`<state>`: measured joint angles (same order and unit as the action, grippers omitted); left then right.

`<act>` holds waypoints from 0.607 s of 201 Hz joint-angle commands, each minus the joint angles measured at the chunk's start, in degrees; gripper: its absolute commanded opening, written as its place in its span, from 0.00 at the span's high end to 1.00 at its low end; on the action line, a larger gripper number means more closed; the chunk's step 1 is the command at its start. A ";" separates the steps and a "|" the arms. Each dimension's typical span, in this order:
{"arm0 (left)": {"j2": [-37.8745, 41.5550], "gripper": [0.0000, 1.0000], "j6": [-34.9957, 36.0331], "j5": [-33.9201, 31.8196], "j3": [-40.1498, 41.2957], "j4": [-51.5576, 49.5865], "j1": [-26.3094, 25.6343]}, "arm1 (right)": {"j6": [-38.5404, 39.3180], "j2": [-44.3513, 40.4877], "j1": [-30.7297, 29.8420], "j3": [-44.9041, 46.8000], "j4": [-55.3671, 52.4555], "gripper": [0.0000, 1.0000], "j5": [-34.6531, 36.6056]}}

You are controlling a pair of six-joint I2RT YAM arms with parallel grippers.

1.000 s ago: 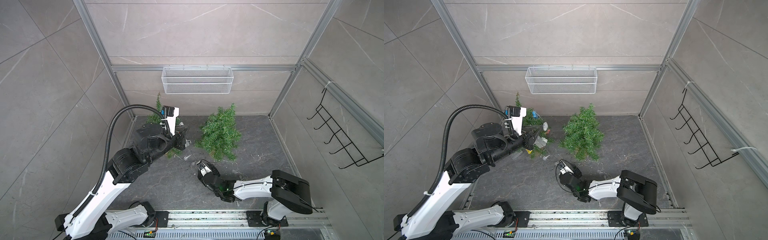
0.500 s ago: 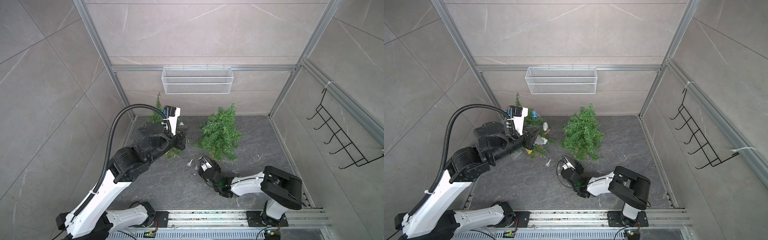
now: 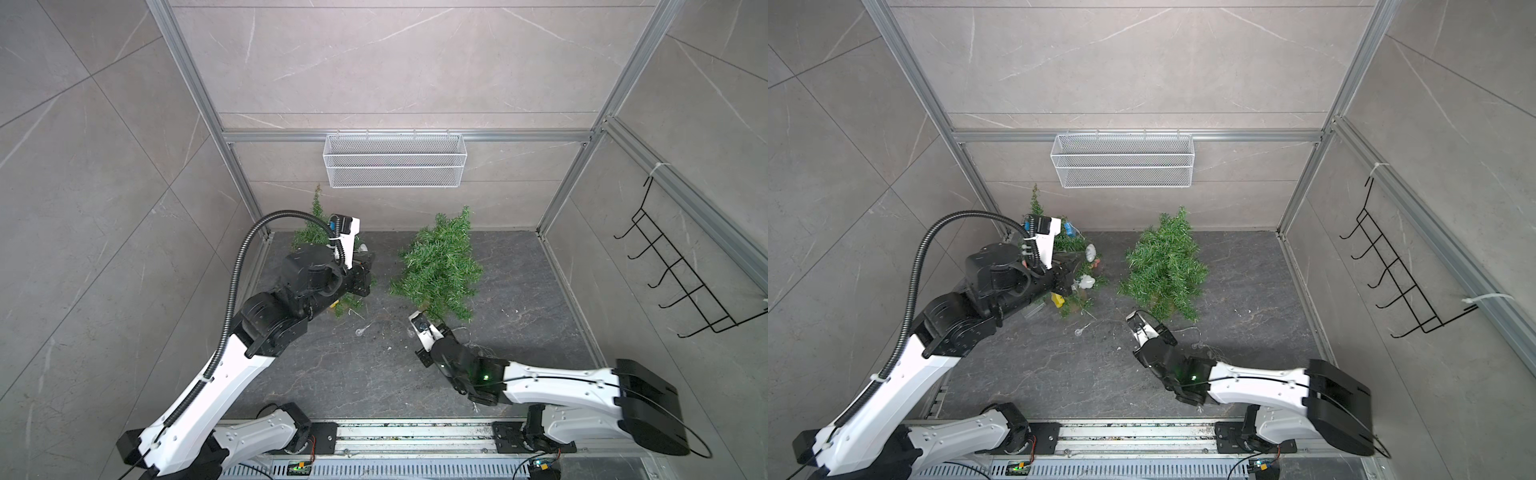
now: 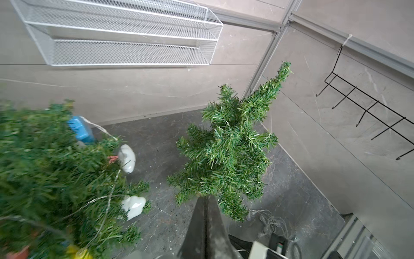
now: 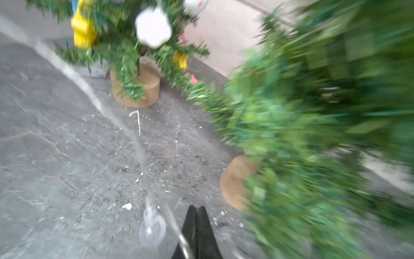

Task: Wrap string light around the christmas tree
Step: Wrap the light string around the Christmas tree.

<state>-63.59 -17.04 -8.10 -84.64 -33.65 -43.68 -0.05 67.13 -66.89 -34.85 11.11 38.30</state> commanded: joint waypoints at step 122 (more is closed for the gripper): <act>-19.11 1.00 4.92 3.31 -0.95 10.63 8.96 | 0.43 -24.03 1.32 -8.54 -32.12 1.00 16.71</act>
<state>-81.10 -13.72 -5.39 -82.54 -25.28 -35.53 -0.60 44.62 -65.91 -40.32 -19.84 53.41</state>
